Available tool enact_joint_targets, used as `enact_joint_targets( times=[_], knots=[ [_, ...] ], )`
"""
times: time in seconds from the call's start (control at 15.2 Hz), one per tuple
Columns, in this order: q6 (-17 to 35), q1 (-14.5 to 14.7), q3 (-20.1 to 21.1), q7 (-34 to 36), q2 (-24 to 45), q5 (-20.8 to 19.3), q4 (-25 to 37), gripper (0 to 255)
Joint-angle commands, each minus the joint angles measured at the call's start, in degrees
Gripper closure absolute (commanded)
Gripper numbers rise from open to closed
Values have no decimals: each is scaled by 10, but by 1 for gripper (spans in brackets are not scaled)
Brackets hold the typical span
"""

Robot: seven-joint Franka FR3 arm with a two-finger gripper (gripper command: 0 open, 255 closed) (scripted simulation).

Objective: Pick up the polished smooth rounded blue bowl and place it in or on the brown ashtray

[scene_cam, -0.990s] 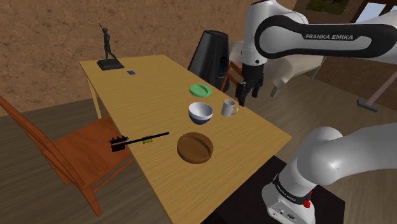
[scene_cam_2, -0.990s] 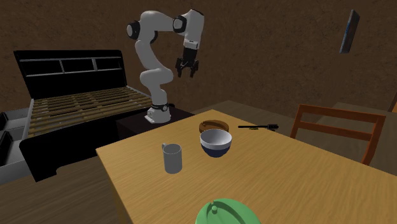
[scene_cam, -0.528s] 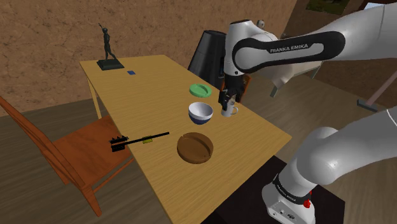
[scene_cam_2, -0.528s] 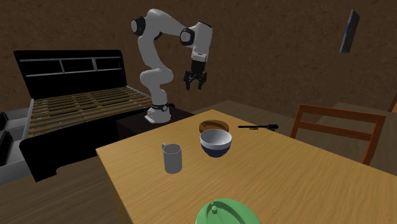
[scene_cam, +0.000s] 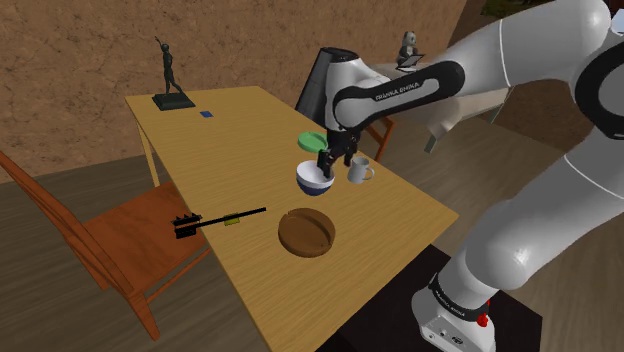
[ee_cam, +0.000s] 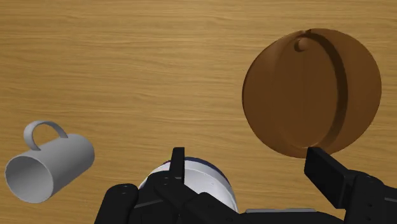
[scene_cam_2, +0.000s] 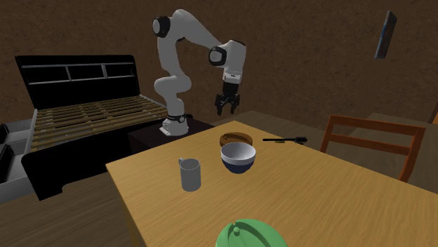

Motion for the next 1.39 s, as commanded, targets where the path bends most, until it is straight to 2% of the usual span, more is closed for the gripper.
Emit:
enact_joint_targets(
  times=[0.0,0.4,0.79,1.32],
  knots=[
    [27,-2,0,5,42,-6,21,0],
    [94,-5,-2,22,171,-23,100,0],
    [134,-2,-7,34,299,-38,205,0],
    [181,-4,-13,41,343,-47,202,0]
  ],
)
